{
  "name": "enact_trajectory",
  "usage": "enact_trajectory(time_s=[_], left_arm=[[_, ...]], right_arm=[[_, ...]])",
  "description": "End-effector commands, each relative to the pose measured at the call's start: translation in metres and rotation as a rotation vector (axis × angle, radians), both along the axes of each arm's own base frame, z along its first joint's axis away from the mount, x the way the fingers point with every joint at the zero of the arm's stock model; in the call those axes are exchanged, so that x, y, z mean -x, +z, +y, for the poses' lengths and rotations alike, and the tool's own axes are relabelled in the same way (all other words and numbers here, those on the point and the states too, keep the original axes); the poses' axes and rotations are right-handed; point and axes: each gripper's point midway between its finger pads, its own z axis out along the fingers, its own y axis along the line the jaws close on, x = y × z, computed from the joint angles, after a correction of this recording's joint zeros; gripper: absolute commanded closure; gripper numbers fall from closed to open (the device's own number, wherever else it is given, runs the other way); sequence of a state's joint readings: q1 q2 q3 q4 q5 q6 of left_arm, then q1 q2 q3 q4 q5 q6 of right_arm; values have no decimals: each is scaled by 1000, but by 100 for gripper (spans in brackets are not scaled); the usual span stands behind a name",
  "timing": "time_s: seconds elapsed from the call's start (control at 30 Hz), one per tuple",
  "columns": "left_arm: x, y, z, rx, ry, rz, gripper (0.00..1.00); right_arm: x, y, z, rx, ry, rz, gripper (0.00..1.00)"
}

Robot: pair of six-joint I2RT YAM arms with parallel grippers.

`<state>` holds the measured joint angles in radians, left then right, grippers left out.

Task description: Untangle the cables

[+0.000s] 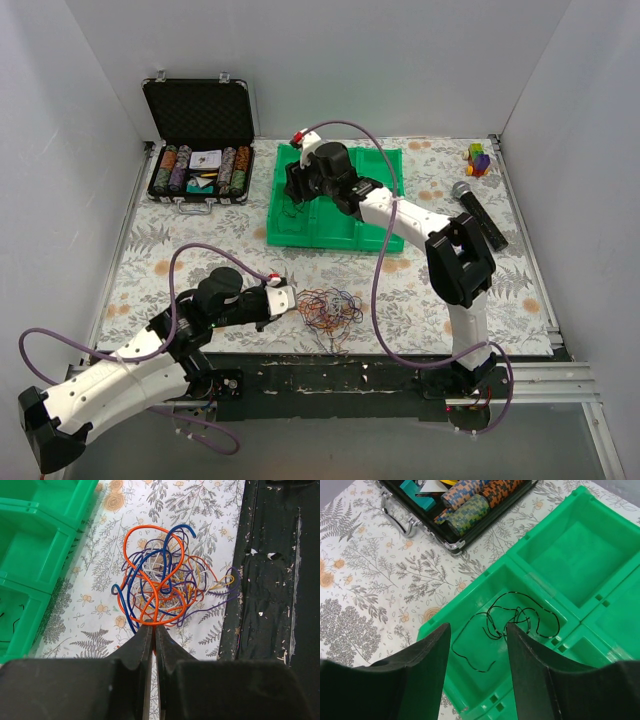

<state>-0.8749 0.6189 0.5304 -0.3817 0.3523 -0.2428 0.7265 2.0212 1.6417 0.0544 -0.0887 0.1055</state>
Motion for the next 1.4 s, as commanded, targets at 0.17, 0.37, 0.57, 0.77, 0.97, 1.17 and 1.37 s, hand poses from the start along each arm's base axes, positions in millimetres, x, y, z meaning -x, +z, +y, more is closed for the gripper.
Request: enact_trajectory(time_s=[0.17, 0.37, 0.57, 0.77, 0.97, 1.17, 1.37], left_arm=[[0, 20, -6, 40, -21, -32, 100], [0, 20, -6, 40, -23, -33, 100], [-2, 26, -6, 43, -14, -45, 100], [-6, 33, -7, 48, -9, -75, 100], [-8, 34, -7, 45, -12, -82, 100], [-8, 37, -8, 38, -15, -81, 100], [0, 23, -9, 21, -55, -49, 97]], right_arm=[[-7, 11, -38, -52, -103, 2, 48], [3, -21, -44, -27, -109, 59, 53], [15, -49, -45, -28, -102, 132, 60], [48, -83, -52, -7, -106, 205, 68], [83, -96, -50, -52, -86, 262, 68], [88, -71, -49, -85, -112, 226, 55], [105, -24, -78, -125, -122, 147, 38]])
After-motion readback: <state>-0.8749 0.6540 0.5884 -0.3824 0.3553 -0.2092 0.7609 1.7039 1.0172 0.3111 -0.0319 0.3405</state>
